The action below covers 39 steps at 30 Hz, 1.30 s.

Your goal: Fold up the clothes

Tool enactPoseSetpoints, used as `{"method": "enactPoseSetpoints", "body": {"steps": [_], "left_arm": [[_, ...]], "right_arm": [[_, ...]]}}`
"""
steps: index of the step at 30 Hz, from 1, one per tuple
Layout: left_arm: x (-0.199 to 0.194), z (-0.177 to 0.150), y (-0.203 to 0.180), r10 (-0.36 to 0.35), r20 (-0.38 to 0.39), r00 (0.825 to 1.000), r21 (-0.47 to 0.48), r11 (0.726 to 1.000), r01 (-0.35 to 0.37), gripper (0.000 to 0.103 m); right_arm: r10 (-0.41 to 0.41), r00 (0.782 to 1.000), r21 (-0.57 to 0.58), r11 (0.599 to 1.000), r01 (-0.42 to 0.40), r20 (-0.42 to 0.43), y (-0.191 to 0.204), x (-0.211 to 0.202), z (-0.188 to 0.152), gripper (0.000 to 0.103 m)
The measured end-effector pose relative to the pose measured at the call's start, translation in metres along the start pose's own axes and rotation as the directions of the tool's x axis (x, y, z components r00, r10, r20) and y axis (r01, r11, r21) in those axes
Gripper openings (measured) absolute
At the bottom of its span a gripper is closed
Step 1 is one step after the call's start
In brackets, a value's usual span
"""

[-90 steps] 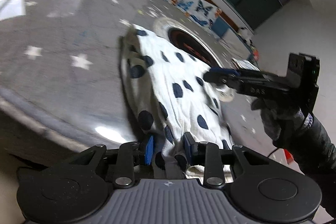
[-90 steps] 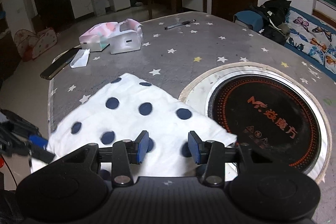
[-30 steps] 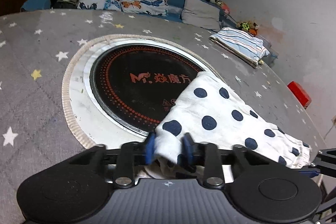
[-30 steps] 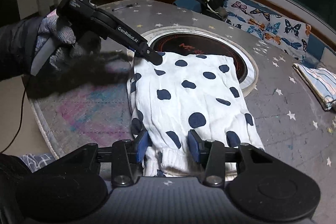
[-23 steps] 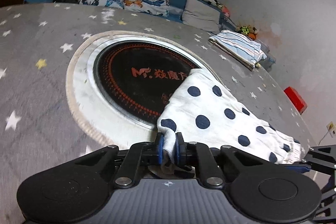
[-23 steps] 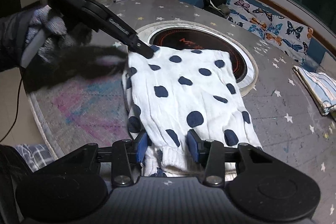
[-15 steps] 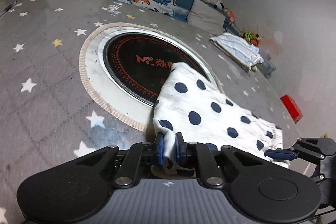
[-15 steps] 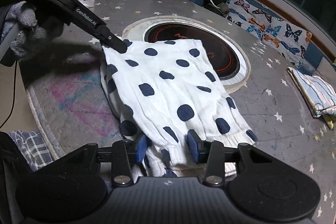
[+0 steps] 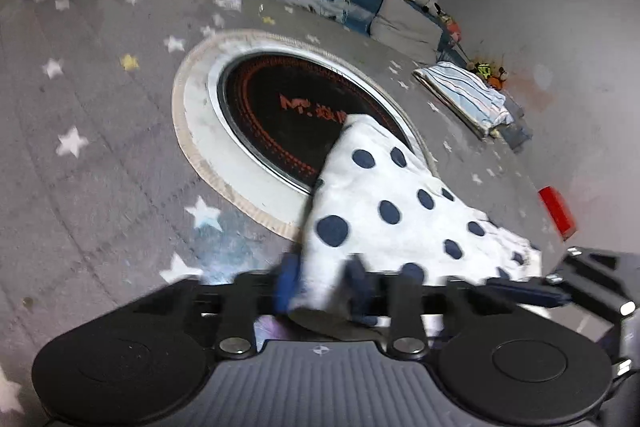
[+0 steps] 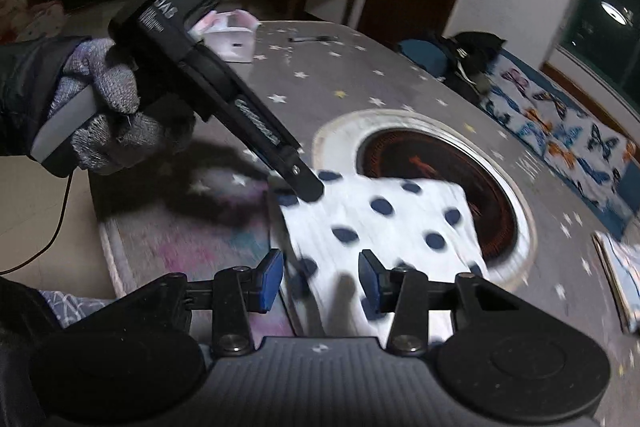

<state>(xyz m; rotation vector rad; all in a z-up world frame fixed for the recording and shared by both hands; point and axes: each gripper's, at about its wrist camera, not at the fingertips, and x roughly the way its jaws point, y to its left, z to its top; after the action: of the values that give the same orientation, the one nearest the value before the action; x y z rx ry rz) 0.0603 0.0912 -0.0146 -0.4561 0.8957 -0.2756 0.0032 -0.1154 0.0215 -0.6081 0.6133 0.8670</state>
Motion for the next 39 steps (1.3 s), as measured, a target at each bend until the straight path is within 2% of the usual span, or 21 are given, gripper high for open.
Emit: {"method": "enactPoseSetpoints", "body": {"steps": [2, 9, 14, 16, 18, 19, 20, 21, 24, 29, 32, 35, 37, 39], "left_arm": [[-0.001, 0.003, 0.0, -0.014, -0.003, 1.0, -0.017, 1.0, 0.014, 0.013], [-0.011, 0.012, -0.01, -0.044, 0.011, 0.999, -0.028, 0.999, 0.045, 0.011], [-0.012, 0.014, -0.014, -0.069, 0.006, 0.998, -0.049, 0.996, 0.069, 0.011], [-0.013, 0.013, -0.013, -0.074, 0.008, 0.997, -0.051, 0.996, 0.075, 0.012], [-0.014, 0.013, -0.011, -0.065, 0.018, 0.998, -0.06, 0.996, 0.066, 0.02], [-0.016, 0.013, -0.009, -0.061, 0.027, 0.998, -0.068, 0.996, 0.063, 0.025], [-0.017, 0.014, -0.008, -0.059, 0.039, 0.998, -0.077, 0.995, 0.062, 0.036], [-0.018, 0.014, -0.007, -0.056, 0.05, 0.997, -0.086, 0.994, 0.06, 0.043], [-0.016, 0.017, -0.005, -0.086, 0.053, 0.995, -0.122, 0.988, 0.092, 0.054], [0.001, 0.016, -0.007, -0.105, 0.01, 0.994, -0.16, 0.981, 0.105, 0.057], [0.01, 0.01, -0.007, -0.117, -0.021, 0.993, -0.179, 0.978, 0.112, 0.055], [0.017, 0.003, -0.005, -0.142, -0.048, 0.989, -0.189, 0.973, 0.131, 0.024], [0.02, -0.001, -0.004, -0.144, -0.058, 0.988, -0.19, 0.973, 0.131, 0.018], [0.02, -0.002, -0.005, -0.136, -0.057, 0.989, -0.181, 0.976, 0.123, 0.016]], "right_arm": [[0.006, 1.0, -0.006, 1.0, -0.006, 0.001, 0.005, 0.011, 0.006, 0.042], [-0.023, 1.0, 0.006, 1.0, 0.023, 0.005, 0.021, 0.047, 0.016, 0.043], [-0.091, 0.996, 0.028, 0.996, 0.09, 0.022, 0.028, 0.062, 0.018, 0.041], [-0.085, 0.996, 0.043, 0.996, 0.083, 0.035, 0.026, 0.057, 0.017, 0.026], [-0.079, 0.996, 0.058, 0.995, 0.076, 0.047, 0.023, 0.052, 0.016, 0.015], [-0.076, 0.996, 0.066, 0.995, 0.072, 0.053, 0.022, 0.049, 0.016, 0.013], [-0.073, 0.996, 0.073, 0.995, 0.069, 0.06, 0.021, 0.046, 0.015, 0.01], [-0.07, 0.995, 0.081, 0.995, 0.065, 0.066, 0.02, 0.043, 0.015, 0.01], [-0.062, 0.994, 0.103, 0.993, 0.053, 0.085, 0.017, 0.035, 0.014, 0.009], [-0.046, 0.992, 0.133, 0.991, 0.03, 0.117, 0.013, 0.021, 0.011, 0.008], [-0.022, 0.991, 0.125, 0.992, 0.005, 0.135, 0.019, 0.011, 0.007, 0.008], [0.001, 0.99, 0.119, 0.993, -0.019, 0.144, 0.022, 0.004, 0.002, 0.008], [0.016, 0.99, 0.12, 0.992, -0.033, 0.142, 0.022, 0.001, -0.002, 0.009], [0.02, 0.991, 0.141, 0.989, -0.038, 0.134, 0.017, -0.003, -0.006, 0.013]]}}
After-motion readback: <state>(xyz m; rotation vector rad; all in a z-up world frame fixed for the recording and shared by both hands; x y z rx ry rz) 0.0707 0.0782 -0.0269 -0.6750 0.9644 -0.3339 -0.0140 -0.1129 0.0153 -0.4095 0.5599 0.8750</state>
